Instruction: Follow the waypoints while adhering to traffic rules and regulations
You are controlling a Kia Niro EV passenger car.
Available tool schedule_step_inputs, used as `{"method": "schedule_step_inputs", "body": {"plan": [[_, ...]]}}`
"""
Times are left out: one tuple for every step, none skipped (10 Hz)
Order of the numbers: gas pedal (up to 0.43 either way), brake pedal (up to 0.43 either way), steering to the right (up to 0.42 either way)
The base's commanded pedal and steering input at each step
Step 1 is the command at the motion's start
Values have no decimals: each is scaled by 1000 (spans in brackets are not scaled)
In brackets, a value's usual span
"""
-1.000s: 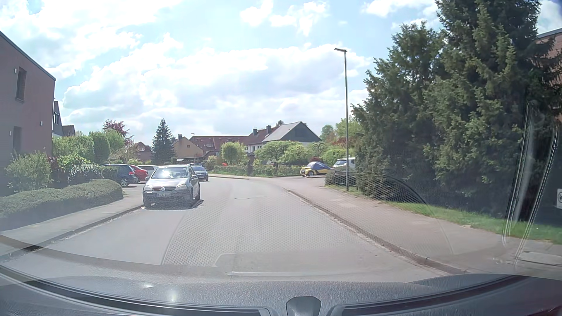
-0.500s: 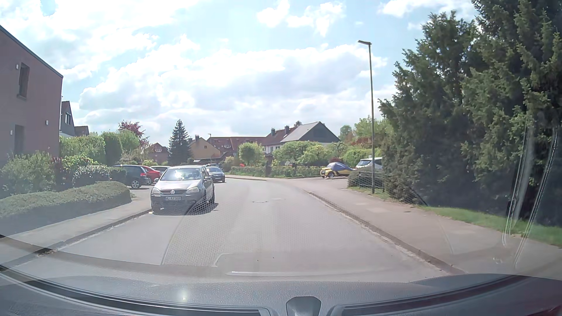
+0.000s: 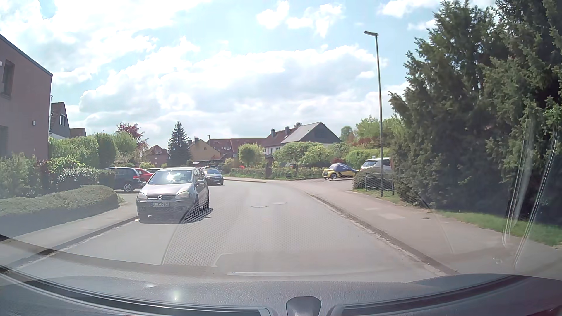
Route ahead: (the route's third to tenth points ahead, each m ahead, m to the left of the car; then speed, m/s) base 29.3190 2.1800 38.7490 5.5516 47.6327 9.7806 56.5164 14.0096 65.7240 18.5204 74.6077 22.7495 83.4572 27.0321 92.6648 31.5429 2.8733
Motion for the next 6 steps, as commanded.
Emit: {"method": "schedule_step_inputs", "body": {"plan": [[118, 0, 18], [118, 0, 18], [118, 0, 18], [98, 0, 18], [87, 0, 18], [87, 0, 18]]}}
